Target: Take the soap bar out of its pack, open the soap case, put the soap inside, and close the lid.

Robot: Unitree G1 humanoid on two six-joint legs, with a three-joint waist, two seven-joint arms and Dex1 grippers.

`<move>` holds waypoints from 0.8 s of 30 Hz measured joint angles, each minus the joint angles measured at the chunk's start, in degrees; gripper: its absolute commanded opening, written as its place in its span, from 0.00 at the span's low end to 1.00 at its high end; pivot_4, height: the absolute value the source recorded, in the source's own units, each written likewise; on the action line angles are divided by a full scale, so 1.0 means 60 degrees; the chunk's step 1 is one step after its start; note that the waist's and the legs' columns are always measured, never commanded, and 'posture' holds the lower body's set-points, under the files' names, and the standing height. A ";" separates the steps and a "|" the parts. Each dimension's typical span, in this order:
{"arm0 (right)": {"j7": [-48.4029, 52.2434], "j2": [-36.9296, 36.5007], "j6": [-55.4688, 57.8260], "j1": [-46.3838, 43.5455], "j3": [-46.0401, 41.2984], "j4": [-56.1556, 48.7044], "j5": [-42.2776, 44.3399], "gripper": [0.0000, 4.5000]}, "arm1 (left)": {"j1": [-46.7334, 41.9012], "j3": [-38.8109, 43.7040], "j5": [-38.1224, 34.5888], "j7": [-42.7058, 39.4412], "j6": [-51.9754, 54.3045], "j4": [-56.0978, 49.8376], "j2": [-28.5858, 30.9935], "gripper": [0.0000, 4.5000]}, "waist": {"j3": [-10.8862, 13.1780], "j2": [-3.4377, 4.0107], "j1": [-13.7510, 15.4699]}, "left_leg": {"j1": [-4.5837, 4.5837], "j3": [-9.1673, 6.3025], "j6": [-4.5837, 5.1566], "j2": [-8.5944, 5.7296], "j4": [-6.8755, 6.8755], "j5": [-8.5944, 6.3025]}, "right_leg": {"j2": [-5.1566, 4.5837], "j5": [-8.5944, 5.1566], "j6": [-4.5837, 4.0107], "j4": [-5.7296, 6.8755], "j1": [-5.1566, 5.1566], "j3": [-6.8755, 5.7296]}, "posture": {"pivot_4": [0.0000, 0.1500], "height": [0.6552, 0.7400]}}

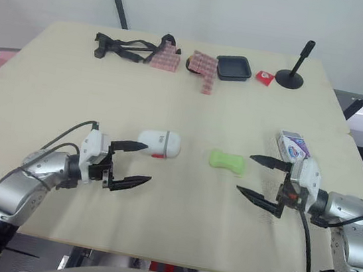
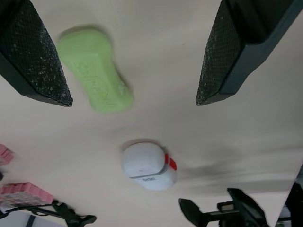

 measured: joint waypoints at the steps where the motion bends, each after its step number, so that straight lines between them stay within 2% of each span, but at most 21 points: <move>1: 0.0145 -0.0039 -0.0099 -0.0016 0.0002 0.0155 0.0000 1.00 | -0.0119 0.0008 0.0028 -0.0044 -0.0035 0.0144 0.0042 1.00 | 0.0000 0.0000 0.0003 | 0.0000 0.0000 0.0002 0.0000 0.0003 0.0001 | 0.0000 0.0000 0.0000 0.0002 0.0000 0.0000 | 1.00 1.00; 8: 0.0762 -0.0176 -0.0526 0.0098 -0.0013 0.0530 0.0027 1.00 | -0.1977 0.0304 0.0512 -0.0750 -0.0545 0.2180 0.0723 1.00 | -0.0001 -0.0002 0.0022 | -0.0009 -0.0004 0.0014 -0.0002 0.0021 0.0003 | -0.0001 0.0000 0.0000 0.0013 -0.0003 -0.0005 | 1.00 1.00; 12: 0.0807 -0.0185 -0.0621 0.0179 -0.0004 0.0553 0.0020 1.00 | -0.3075 -0.0106 0.1069 -0.1705 -0.1001 0.3495 0.0905 1.00 | -0.0001 -0.0001 0.0050 | -0.0018 -0.0004 0.0018 -0.0003 0.0026 0.0002 | -0.0004 0.0000 -0.0001 0.0028 -0.0009 -0.0006 | 1.00 1.00; 24: 0.0594 -0.0186 -0.0806 0.0498 0.0002 0.0560 -0.0029 1.00 | -0.5521 -0.1169 0.2204 -0.3097 -0.1993 0.6532 0.0017 1.00 | -0.0001 -0.0003 0.0237 | -0.0109 -0.0009 0.0033 -0.0003 0.0082 -0.0006 | -0.0009 0.0001 -0.0001 0.0067 -0.0066 -0.0027 | 1.00 1.00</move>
